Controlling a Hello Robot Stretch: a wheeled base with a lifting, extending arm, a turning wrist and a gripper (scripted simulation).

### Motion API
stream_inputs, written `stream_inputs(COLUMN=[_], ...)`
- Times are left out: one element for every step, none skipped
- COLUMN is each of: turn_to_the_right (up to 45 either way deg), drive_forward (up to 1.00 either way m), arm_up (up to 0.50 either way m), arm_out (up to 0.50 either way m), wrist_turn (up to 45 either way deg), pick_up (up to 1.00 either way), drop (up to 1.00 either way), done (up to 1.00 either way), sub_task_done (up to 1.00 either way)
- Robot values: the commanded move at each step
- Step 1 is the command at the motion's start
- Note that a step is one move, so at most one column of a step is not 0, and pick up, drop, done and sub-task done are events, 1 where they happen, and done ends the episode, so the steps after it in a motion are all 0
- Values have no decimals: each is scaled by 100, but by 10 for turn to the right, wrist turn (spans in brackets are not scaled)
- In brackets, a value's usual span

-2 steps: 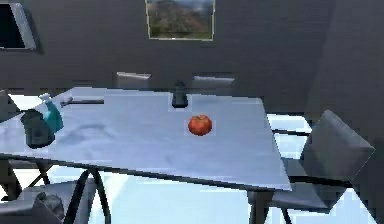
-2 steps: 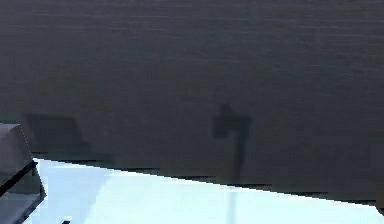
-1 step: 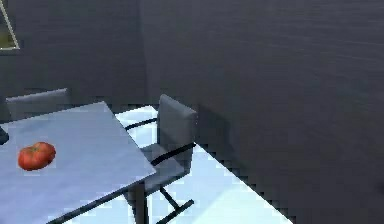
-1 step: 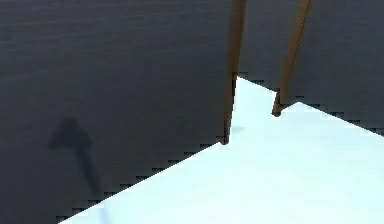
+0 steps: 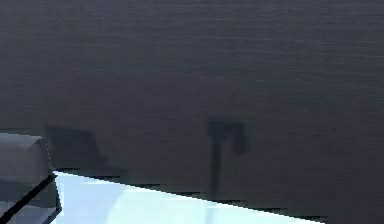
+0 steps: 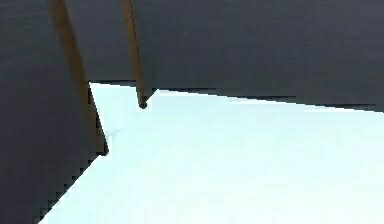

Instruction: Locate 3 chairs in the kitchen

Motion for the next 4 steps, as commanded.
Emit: stream_inputs(turn_to_the_right=[0, -450, -150, 0], drive_forward=[15, 0, 0, 0], arm_up=[0, 0, 0, 0], arm_out=[0, 0, 0, 0], wrist_turn=[0, 0, 0, 0], pick_up=[0, 0, 0, 0], drop=[0, 0, 0, 0], done=[0, 0, 0, 0], sub_task_done=[0, 0, 0, 100])
